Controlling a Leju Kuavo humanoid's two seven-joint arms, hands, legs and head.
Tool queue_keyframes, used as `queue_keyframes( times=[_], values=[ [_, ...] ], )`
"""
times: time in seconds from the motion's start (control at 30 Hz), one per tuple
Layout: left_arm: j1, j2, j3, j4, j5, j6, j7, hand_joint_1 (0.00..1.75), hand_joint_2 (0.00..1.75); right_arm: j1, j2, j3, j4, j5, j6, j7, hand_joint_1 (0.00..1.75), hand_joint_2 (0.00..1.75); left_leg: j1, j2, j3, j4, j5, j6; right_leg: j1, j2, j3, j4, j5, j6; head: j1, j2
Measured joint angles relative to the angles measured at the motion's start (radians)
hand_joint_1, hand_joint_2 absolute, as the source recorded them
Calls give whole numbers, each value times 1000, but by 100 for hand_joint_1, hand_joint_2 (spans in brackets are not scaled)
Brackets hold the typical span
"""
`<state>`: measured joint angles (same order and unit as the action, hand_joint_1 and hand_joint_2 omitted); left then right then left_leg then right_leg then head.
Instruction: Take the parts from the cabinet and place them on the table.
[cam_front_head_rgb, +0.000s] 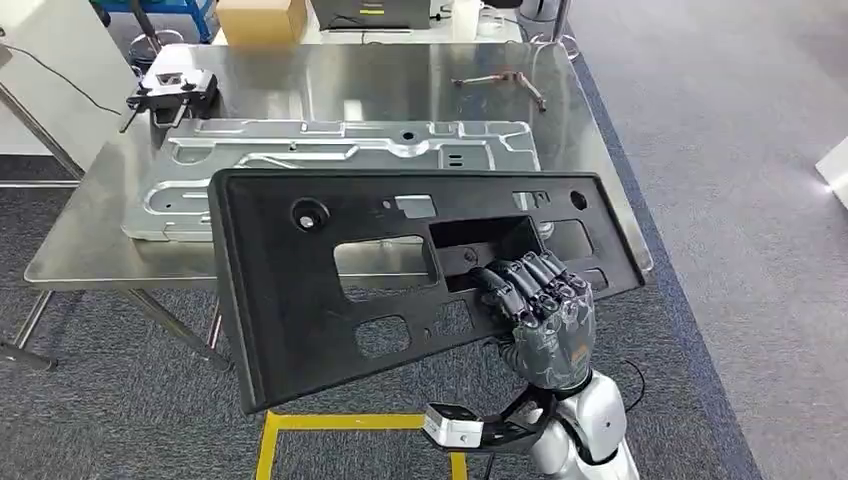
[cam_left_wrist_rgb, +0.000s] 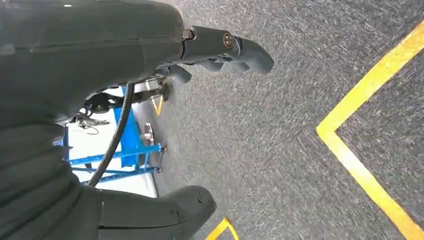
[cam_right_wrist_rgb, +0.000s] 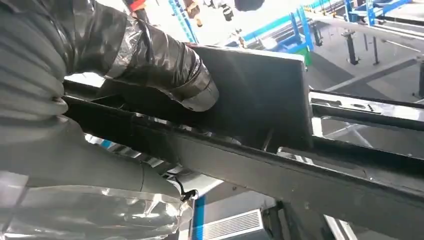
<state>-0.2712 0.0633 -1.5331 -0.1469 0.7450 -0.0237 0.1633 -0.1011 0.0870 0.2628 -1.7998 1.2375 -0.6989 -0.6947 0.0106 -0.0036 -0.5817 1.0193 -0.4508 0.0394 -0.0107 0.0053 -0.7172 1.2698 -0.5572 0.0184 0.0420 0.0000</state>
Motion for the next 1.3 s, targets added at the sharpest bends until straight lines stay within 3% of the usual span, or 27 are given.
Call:
queue_keyframes(
  times=[0.07, 0.1, 0.13, 0.23, 0.3, 0.33, 0.4, 0.43, 0.47, 0.5, 0.57, 0.6, 0.63, 0.73, 0.8, 0.83, 0.9, 0.93, 0.97, 1.0, 1.03, 1.1, 1.13, 1.17, 1.23, 1.27, 1.3],
  values=[
    [0, -2, 0, 0, 0, 0, 0, 0, 175, 0, -1, 0, 0, 0, 0, 0, 175, 175, 0, -2, 15, 3, -11, -5, -1, -1, 82, -180, 107, -7, 0, 0],
    [0, -3, 0, 0, 0, 0, 0, 0, 175, -1, -1, 0, 0, 0, 0, 0, 175, 175, 0, -3, 18, 4, -17, -10, 1, -3, 110, -225, 101, -17, 0, 0],
    [-1, -4, 0, 0, 0, 0, 0, 0, 175, -2, -1, 0, -1, 0, 0, 0, 175, 175, -7, -3, 15, 11, -21, -18, 9, -3, 108, -241, 102, -19, 0, 0],
    [-1, -4, 0, 0, 0, 0, 0, 0, 175, -1, -2, 0, -1, 0, 0, 0, 175, 175, -2, -2, 20, 0, -22, -34, 11, 2, 110, -240, 99, -31, 0, 0],
    [-2, -5, 0, 0, 0, -1, 0, 0, 175, -2, -2, 0, -1, 1, 0, 0, 175, 175, -2, -1, 21, 23, -43, -46, -3, 0, 133, -262, 100, -41, 0, 0],
    [-4, -5, 0, 0, 0, -1, 0, 0, 175, -3, -2, 2, -1, 1, 0, 0, 175, 175, 0, -1, -6, 78, -72, -50, -4, -3, 139, -263, 98, -47, -3, 0],
    [-3, -5, 0, 0, 0, -2, 2, 0, 175, -1, -2, 3, 0, 1, 0, 0, 175, 175, 4, 0, -95, 245, -140, -60, -3, -4, 144, -262, 90, -51, -2, 0],
    [-1, -5, 0, 0, 1, -4, 3, 0, 175, 0, -2, 3, 0, 1, 0, 0, 175, 175, 5, 0, -133, 305, -152, -62, -3, -3, 146, -262, 87, -50, -2, 0],
    [2, -5, 0, 0, 2, -8, 3, 0, 175, 1, -2, 3, 0, 1, 0, 0, 175, 175, 5, 0, -152, 319, -138, -63, -3, -2, 150, -261, 83, -49, -2, 0],
    [4, -5, 0, 0, 2, -10, 3, 0, 175, 1, -2, 3, 0, 1, 0, 0, 175, 175, 6, 0, -141, 275, -93, -62, -3, 0, 157, -260, 77, -46, -2, 0],
    [3, -3, 0, 0, 2, -10, 3, 0, 175, 0, -2, 3, 0, 1, 0, 0, 175, 175, 6, 0, -65, 98, 19, -57, -4, 1, 178, -259, 63, -39, -2, 0],
    [3, -3, 0, 0, 2, -11, 3, 0, 175, 0, -2, 3, 0, 1, 0, 0, 175, 175, 6, 0, -37, 29, 38, -53, -4, 0, 183, -260, 55, -34, -2, 0],
    [2, -3, 0, 0, 3, -11, 3, 0, 175, -2, -2, 3, 0, 1, 0, 0, 175, 175, -2, 0, -28, 20, 21, -49, 2, 1, 184, -258, 51, -28, -2, 0],
    [3, -3, 0, 0, 3, -12, 3, 0, 175, -1, -2, 5, 0, 0, 0, 0, 175, 175, -2, -2, -29, 11, 13, -27, 4, 1, 180, -253, 56, -12, -2, 0],
    [4, -4, 0, 0, 3, -11, 3, 0, 175, -2, -2, 5, 0, 0, 0, 0, 175, 175, 2, -3, -11, 1, 11, -12, -2, -1, 174, -226, 42, -3, -2, 0],
    [2, -4, 0, 0, 3, -11, 3, 0, 175, -4, -2, 5, 0, 0, 0, 0, 175, 175, 1, -3, -6, 1, 7, -5, -1, -1, 142, -171, 18, -3, -2, 0],
    [2, -4, 0, 0, 3, -11, 3, 0, 175, -1, -3, 5, 0, 0, 0, 0, 175, 175, -2, -2, 1, 1, -1, 4, -2, -1, 45, -17, -44, 2, -2, 0],
    [3, -3, 0, 0, 3, -11, 3, 0, 175, 1, -3, 5, 0, 0, 0, 0, 175, 175, -4, -2, 4, 1, -6, 6, -2, -1, 4, 40, -59, 3, -2, 0],
    [4, -3, 0, 0, 3, -11, 3, 0, 175, 2, -3, 5, 0, 0, 0, 0, 175, 175, -7, -3, 11, 1, -12, 7, -2, -1, -26, 65, -51, 1, -2, 0],
    [5, -3, 0, 0, 3, -13, 3, 0, 175, 2, -4, 5, 0, 0, 0, 0, 175, 175, -11, -4, 22, 1, -20, 7, -1, -1, -27, 35, -12, -2, -2, 0],
    [5, -4, 0, 0, 3, -13, 3, 0, 175, 2, -4, 5, 0, 0, 0, 0, 175, 175, -13, -5, 33, 1, -27, 7, 1, -1, -7, -24, 36, -8, -2, 0],
    [6, -5, 0, 0, 3, -13, 3, 0, 175, 1, -4, 5, 0, 0, 0, 0, 175, 175, -18, -6, 56, -1, -45, 6, 15, -3, 63, -209, 158, -37, -2, 0],
    [5, -13, 0, -1, 3, -14, 2, 0, 175, 1, -4, 5, 0, 0, 0, 0, 175, 175, -19, -4, 62, -2, -51, 0, 22, -11, 67, -218, 133, -51, -3, 0],
    [4, -13, 0, -1, 3, -14, 3, 0, 175, -1, -4, 5, -1, 0, 0, 0, 175, 175, -15, -5, 57, -3, -53, -6, 26, -8, 72, -249, 125, -48, 0, 0],
    [5, -13, 0, -1, 3, -14, 3, 0, 175, 1, -5, 5, -1, 1, 0, 0, 175, 175, -13, -1, 65, 2, -42, -22, 30, -6, 79, -259, 135, -57, -1, 0],
    [5, -12, 0, -1, 3, -14, 3, 0, 175, 1, -5, 5, -1, 1, 0, 0, 175, 175, -17, -1, 79, -5, -47, -30, 23, -4, 95, -265, 135, -59, -1, 0],
    [3, -9, 0, -1, 3, -13, 3, 0, 175, 2, -5, 5, -1, 1, 0, 1, 175, 175, -13, -1, 72, 15, -58, -33, 14, -6, 115, -277, 134, -58, -1, 0]
  ],
)
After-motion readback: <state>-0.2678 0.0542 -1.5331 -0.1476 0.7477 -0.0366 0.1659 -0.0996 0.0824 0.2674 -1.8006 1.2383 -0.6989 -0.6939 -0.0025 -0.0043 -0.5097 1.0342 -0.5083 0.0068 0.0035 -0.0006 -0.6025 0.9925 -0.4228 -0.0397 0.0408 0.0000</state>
